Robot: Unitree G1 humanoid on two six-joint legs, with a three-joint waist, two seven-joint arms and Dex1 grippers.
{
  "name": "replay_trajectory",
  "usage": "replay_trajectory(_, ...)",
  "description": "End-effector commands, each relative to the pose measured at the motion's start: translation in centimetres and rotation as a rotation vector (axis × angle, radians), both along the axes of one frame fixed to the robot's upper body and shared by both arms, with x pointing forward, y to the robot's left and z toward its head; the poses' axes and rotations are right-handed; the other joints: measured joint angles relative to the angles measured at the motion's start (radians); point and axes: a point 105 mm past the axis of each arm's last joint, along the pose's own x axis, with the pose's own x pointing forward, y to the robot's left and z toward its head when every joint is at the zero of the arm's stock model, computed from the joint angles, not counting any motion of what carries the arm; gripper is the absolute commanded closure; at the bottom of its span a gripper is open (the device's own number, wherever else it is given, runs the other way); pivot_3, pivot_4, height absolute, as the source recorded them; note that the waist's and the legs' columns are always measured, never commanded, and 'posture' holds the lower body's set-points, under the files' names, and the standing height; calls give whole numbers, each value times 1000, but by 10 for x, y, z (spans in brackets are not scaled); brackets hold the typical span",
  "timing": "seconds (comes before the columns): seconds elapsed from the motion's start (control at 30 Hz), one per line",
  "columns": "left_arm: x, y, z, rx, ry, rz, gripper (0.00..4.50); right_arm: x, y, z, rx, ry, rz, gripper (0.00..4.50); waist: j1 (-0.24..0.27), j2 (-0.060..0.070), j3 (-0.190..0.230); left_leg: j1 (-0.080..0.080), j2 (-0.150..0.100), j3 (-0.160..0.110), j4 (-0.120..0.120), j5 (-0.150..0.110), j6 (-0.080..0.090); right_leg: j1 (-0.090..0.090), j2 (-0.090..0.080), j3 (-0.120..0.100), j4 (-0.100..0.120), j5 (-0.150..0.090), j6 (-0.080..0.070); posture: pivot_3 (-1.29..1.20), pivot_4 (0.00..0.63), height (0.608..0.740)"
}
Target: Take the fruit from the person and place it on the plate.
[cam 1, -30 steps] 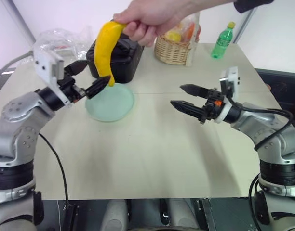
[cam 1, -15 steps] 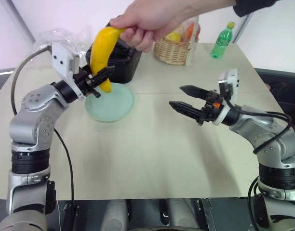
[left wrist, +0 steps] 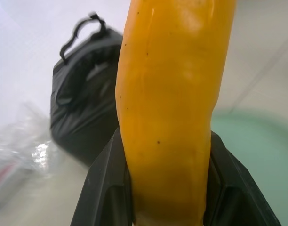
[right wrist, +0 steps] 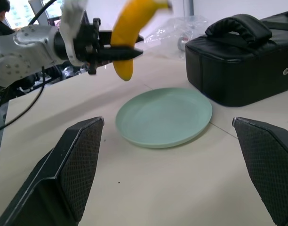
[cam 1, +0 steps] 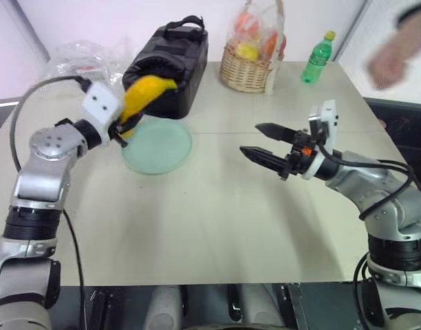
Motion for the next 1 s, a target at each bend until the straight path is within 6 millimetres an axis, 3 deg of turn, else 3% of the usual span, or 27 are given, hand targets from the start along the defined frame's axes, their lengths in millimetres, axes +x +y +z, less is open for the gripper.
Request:
replay_trajectory(0.03,6,-7,8,160,-93,-61,3398,0,0,8,20,-44,-10,0,5,0,0,0,0,0,0,0,0,0,0,0,0,0,0,0,150,740)
replay_trajectory(0.33,18,-14,-4,220,-50,-151,3398,1,-2,5,29,-39,-48,0,17,0,0,0,0,1,0,0,0,0,0,0,0,0,0,0,150,740)
replay_trajectory(0.47,19,-13,-12,250,-22,-156,1500,0,-3,3,30,-35,-59,0,18,0,0,0,0,1,0,0,0,0,0,0,0,0,0,0,150,740)
replay_trajectory(0.53,20,-12,-13,252,-23,-157,299,0,-3,2,31,-33,-62,0,17,0,0,0,0,1,0,0,0,0,0,0,0,0,0,0,150,740)
replay_trajectory(0.57,20,-12,-11,257,-37,-153,51,0,-4,2,31,-32,-63,0,17,0,0,0,0,1,0,0,0,0,0,0,0,0,0,0,150,740)
replay_trajectory(0.87,20,-9,-5,241,-64,-147,51,2,-4,0,31,-26,-66,0,18,0,0,0,0,1,0,0,0,0,0,0,0,0,0,0,150,740)
replay_trajectory(1.0,18,-11,10,10,-76,-132,51,3,-5,-1,29,-23,-68,0,18,0,0,0,0,1,0,0,0,0,0,0,0,0,0,0,150,740)
